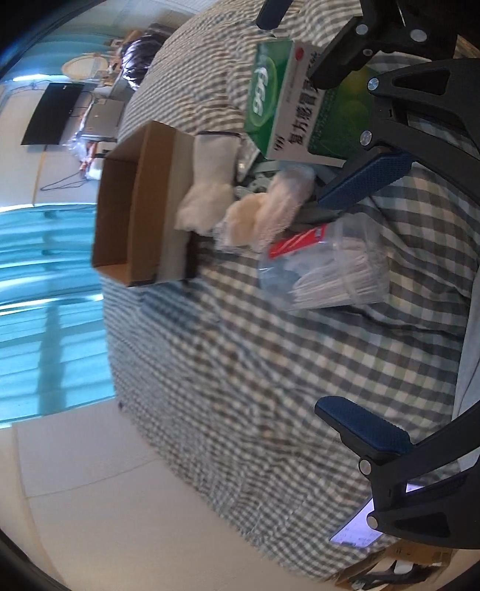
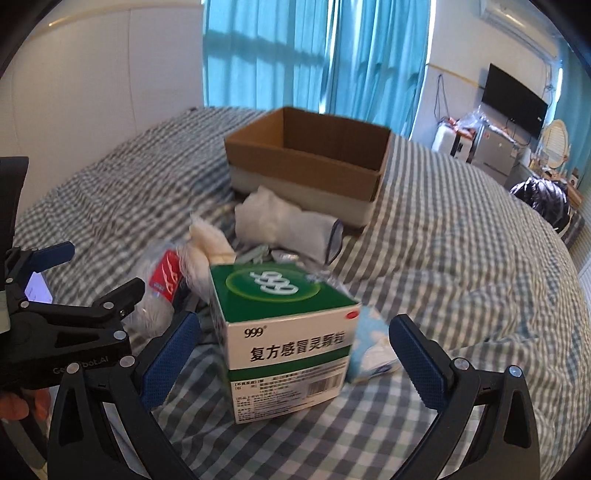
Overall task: Organize objects
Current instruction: 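Grasp the green medicine box with right gripper while left grasps clear container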
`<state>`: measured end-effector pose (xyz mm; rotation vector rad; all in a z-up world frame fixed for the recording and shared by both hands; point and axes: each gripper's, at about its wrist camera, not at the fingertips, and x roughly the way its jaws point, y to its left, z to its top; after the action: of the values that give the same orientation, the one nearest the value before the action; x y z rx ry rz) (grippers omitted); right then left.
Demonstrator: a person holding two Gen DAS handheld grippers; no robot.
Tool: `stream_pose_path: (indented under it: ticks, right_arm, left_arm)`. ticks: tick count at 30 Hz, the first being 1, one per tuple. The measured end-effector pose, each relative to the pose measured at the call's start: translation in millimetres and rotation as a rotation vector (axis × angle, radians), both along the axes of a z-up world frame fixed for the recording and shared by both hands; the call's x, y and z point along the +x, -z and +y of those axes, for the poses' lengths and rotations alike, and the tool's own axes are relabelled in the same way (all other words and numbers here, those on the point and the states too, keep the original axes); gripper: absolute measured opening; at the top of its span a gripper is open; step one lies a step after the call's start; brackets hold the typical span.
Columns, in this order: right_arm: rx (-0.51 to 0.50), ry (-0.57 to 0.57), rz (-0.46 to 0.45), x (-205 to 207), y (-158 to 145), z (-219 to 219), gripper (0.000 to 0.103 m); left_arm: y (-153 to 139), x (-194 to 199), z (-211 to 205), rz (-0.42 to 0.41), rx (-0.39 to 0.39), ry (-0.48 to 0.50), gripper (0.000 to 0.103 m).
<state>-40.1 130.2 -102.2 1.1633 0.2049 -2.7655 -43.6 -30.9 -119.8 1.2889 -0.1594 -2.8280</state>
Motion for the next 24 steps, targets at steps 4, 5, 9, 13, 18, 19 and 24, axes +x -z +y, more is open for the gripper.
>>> stream_pose_path:
  ticks: [4,5,9,13,18,19,24]
  right_arm:
    - [0.042,-0.001,-0.015,-5,10,-5,0.103]
    - [0.041,0.000,-0.022,-6,12,-4,0.103]
    - [0.013,0.002,-0.057,-13,20,-1,0.103]
    - [-0.011,-0.011,-0.084,-17,26,-1,0.102]
    - [-0.058,-0.033,-0.107,-21,29,-1,0.087]
    - [-0.061,-0.039,-0.107,-20,28,-2,0.086]
    - [-0.051,-0.044,-0.085,-16,24,-2,0.084]
  left_arm:
    - [8,-6,-2,-0.035,0.039,0.013,0.103]
    - [10,-7,-1,-0.040,0.043,0.016,0.103]
    - [20,-14,3,-0.070,0.052,0.029,0.103]
    - [30,-24,5,-0.109,0.071,0.033,0.102]
    - [42,-35,2,-0.169,0.166,0.047,0.078]
    - [43,-36,2,-0.180,0.180,0.050,0.070]
    - [41,-35,1,-0.172,0.188,0.048,0.069]
